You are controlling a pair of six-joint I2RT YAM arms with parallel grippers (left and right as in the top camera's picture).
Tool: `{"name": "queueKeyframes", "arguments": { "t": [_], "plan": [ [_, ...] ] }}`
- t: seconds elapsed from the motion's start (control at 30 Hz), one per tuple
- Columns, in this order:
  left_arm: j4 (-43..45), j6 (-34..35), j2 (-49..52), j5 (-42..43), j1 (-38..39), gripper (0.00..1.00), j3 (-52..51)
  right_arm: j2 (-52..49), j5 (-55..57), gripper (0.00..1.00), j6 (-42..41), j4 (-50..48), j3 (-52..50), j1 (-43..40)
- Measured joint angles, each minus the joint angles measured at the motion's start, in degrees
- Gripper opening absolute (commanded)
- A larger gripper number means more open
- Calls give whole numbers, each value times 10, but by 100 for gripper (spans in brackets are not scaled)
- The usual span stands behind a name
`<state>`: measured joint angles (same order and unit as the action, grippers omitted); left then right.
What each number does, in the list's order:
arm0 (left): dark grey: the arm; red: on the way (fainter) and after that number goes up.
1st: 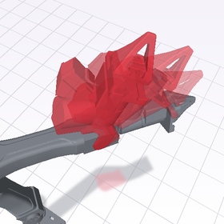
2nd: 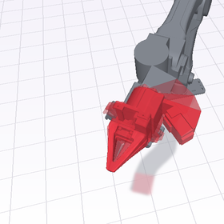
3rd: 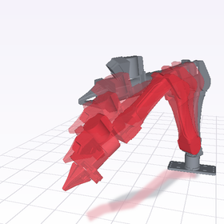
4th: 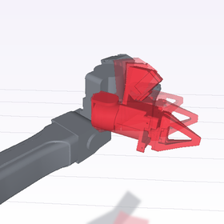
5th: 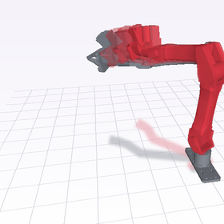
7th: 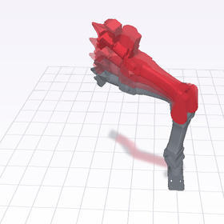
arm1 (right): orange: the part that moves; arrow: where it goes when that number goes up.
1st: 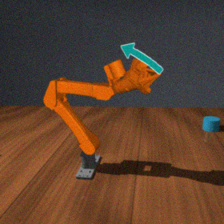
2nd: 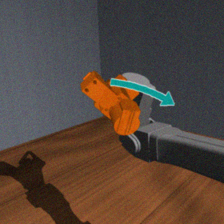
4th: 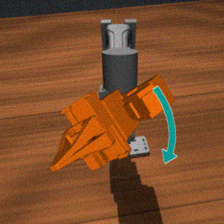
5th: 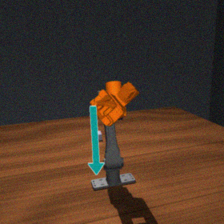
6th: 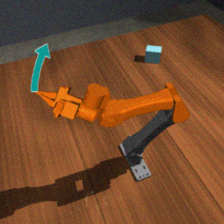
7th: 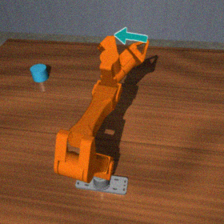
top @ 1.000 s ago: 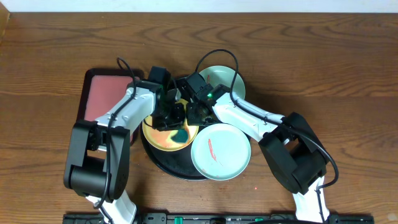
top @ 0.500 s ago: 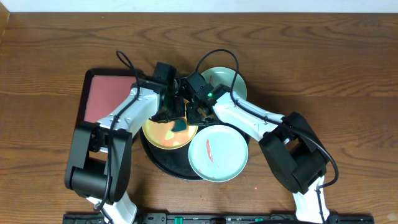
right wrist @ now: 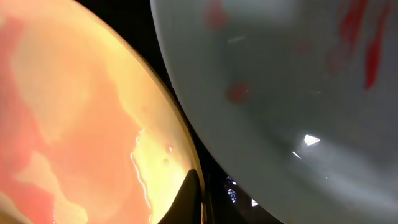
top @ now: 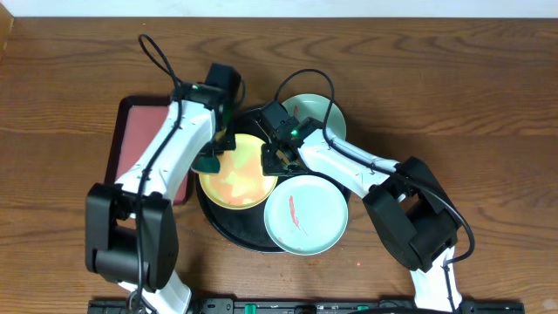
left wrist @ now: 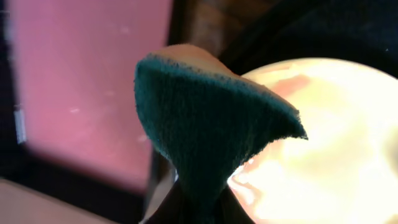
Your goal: Clean dirty plates on tray and stack at the side
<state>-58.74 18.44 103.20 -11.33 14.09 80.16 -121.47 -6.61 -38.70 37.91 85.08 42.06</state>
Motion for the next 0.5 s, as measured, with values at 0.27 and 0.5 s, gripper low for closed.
{"name": "queueKeyframes", "arguments": {
  "t": [0.27,0.5],
  "plan": [
    [-48,0,-23,-6,-72,7,44,0,-1,1,7,-1,0,0],
    [-49,0,-28,-7,-151,8,44,0,-14,1,68,4,5,-2]
  ]
}}
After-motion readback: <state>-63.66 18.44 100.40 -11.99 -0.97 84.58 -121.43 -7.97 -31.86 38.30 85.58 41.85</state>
